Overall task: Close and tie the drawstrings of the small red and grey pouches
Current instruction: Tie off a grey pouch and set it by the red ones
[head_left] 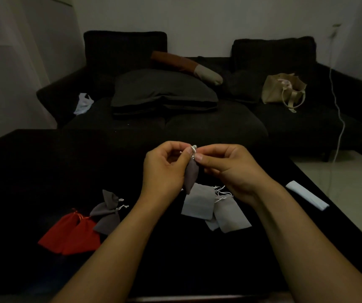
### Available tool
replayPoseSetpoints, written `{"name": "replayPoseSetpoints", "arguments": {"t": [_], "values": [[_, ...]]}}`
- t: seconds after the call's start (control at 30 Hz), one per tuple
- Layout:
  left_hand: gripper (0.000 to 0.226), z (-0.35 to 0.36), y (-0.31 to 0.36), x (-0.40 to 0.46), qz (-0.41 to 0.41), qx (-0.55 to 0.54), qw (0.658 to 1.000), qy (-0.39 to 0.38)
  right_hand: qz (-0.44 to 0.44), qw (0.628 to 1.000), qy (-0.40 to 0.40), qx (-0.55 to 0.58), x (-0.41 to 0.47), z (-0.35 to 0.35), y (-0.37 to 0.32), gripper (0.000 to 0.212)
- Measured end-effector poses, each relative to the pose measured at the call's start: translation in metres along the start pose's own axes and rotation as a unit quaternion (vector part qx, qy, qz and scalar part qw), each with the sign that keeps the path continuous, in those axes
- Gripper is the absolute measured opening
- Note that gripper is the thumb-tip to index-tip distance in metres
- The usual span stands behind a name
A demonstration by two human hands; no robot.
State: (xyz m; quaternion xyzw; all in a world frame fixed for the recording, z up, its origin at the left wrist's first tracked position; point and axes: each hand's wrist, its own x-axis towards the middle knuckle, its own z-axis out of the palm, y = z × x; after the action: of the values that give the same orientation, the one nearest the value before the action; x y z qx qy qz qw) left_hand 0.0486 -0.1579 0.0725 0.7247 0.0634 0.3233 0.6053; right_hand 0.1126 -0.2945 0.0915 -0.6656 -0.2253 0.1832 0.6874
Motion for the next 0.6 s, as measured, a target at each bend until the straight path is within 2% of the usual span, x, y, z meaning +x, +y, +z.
{"name": "replayPoseSetpoints", "arguments": {"t": [0.2,0.43,0.6], "values": [[0.007,0.0024,-0.0006,-0.0013,0.017,0.013,1.000,0.019,-0.008,0.999,0.044,0.013,0.0047,0.0048,0.0054,0.007],[0.021,-0.0033,0.0061,-0.0013,-0.042,-0.100,0.994,0.005,0.000,0.999,-0.037,0.028,0.0075,-0.0014,0.0085,0.014],[0.016,-0.0045,0.0067,-0.0010,-0.052,-0.124,0.991,-0.009,0.012,0.997,-0.071,0.014,0.0065,-0.0004,0.0091,0.024]]}}
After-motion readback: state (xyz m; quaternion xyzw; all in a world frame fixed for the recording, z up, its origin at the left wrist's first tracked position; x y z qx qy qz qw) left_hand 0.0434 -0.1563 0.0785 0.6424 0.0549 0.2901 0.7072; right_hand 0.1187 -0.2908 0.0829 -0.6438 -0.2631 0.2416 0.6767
